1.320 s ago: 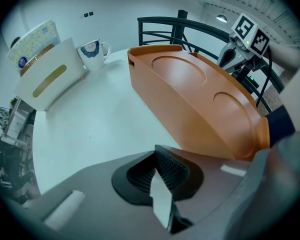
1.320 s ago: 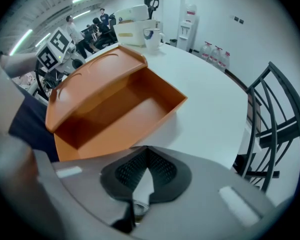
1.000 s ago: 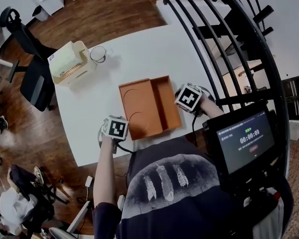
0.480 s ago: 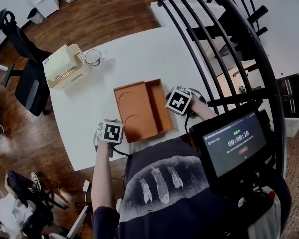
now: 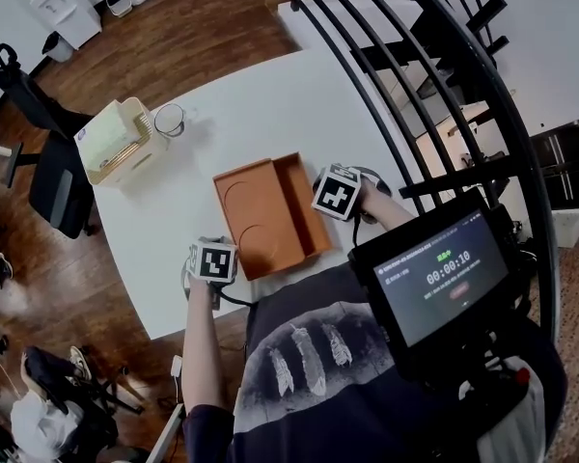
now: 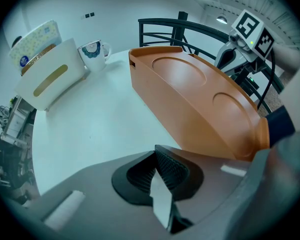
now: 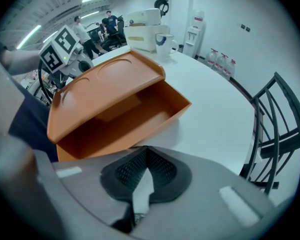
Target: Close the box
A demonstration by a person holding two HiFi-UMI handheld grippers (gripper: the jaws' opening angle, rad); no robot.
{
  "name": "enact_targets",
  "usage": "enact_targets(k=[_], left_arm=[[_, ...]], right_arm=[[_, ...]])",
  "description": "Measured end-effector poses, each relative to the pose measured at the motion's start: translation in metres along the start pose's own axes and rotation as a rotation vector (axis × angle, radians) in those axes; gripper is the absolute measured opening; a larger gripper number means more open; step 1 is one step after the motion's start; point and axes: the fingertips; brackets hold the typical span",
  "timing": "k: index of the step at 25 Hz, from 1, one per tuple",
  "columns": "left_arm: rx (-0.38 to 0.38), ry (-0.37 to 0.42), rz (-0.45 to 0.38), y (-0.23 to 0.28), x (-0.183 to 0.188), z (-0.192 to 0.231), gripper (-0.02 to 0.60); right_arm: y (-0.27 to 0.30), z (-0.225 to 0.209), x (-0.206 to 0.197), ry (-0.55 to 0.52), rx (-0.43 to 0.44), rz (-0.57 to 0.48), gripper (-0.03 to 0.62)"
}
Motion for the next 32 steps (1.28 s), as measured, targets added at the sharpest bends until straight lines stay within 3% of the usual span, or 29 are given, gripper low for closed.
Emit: enact_targets(k=[32], left_arm=[[-0.008, 0.006, -0.009, -0.001, -0.004, 0.000, 0.015]], right_arm=[[-0.001, 0.023, 0.024, -0.081, 0.006, 0.003, 0.005]])
Point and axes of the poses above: the fingertips, and each gripper's own axes: y forward along the fingers, z to its left, x out of its top, and after that the axes turned 13 degrees about z, right-handed
